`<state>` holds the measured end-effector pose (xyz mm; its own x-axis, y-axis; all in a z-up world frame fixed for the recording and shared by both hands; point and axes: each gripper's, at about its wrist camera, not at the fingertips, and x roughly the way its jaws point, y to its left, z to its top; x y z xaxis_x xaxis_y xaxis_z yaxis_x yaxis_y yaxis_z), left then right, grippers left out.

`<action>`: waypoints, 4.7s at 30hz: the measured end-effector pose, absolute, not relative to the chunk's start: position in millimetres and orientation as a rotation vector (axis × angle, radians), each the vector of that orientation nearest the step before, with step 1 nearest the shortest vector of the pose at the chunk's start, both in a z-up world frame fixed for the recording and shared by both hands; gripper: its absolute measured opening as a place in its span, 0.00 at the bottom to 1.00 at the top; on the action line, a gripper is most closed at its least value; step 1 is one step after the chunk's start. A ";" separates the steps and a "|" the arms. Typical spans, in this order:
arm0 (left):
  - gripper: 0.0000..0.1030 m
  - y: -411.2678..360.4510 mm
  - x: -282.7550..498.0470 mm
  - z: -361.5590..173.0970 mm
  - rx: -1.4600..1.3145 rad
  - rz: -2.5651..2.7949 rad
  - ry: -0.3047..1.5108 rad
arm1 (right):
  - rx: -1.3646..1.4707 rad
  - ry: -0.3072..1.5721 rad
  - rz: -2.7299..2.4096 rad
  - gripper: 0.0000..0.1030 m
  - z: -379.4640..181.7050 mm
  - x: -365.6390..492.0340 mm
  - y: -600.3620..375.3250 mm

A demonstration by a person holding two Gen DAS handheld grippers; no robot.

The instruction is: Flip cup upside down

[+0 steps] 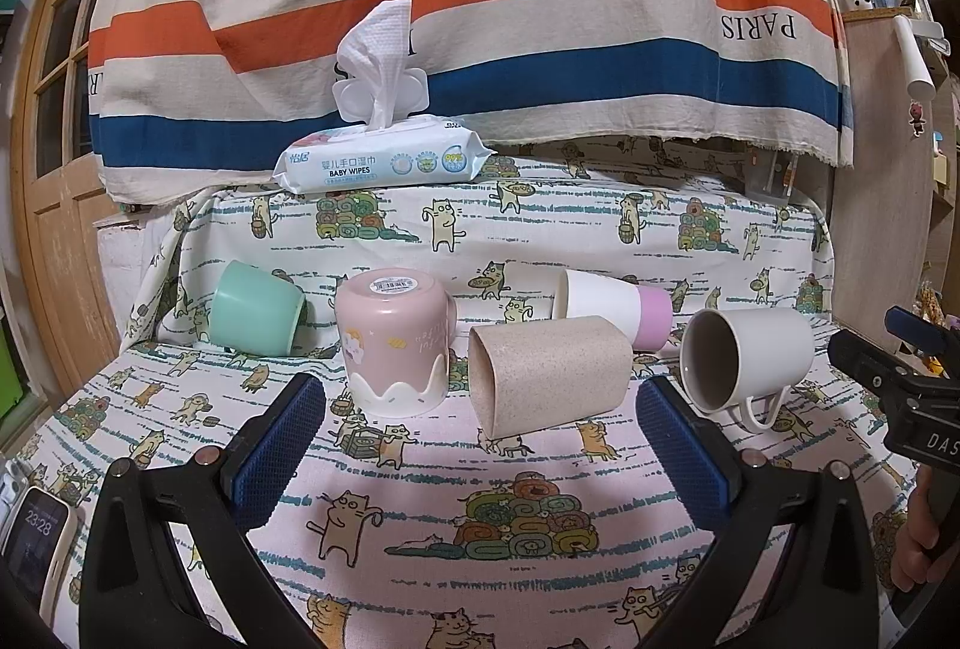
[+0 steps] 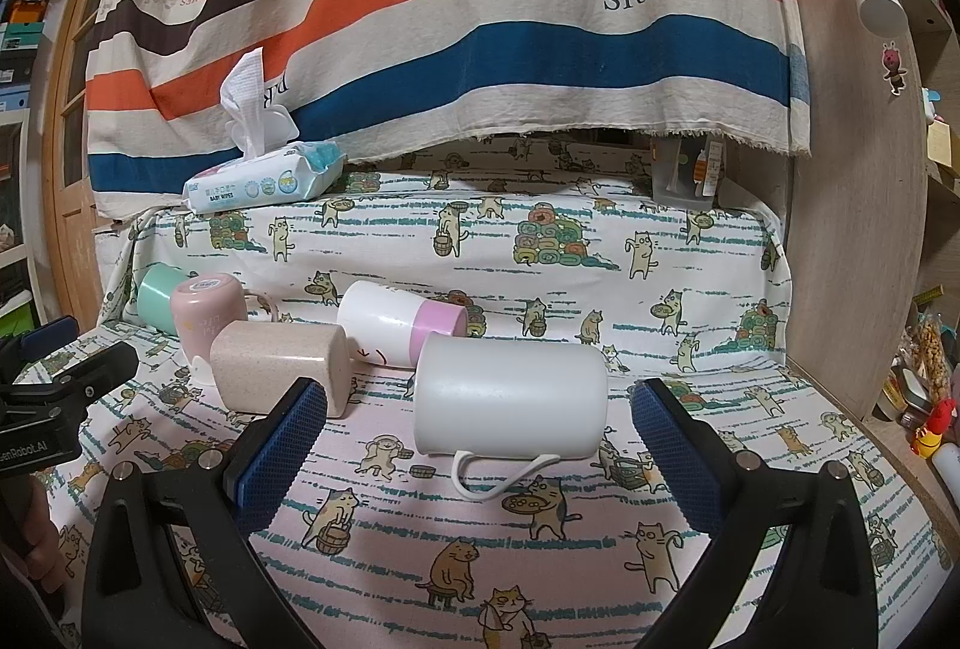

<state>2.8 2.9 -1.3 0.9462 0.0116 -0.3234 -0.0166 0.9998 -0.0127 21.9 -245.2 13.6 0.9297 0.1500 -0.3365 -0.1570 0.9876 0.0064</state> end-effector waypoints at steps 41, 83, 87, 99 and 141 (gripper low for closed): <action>1.00 3.2 2.5 -2.2 -0.016 0.014 0.328 | -0.021 0.344 0.156 1.00 13.5 22.5 -246.4; 1.00 3.0 2.1 -2.1 -0.016 0.015 0.327 | -0.020 0.346 0.157 1.00 12.6 23.9 -247.1; 1.00 3.0 2.2 -2.2 -0.016 0.015 0.327 | -0.020 0.346 0.157 1.00 12.1 24.0 -246.9; 1.00 3.0 1.9 -2.1 -0.016 0.015 0.326 | -0.020 0.346 0.157 1.00 11.9 24.2 -246.9; 1.00 -32.4 143.8 16.5 0.281 -0.384 0.803 | -0.047 0.470 0.079 1.00 51.8 68.2 -260.0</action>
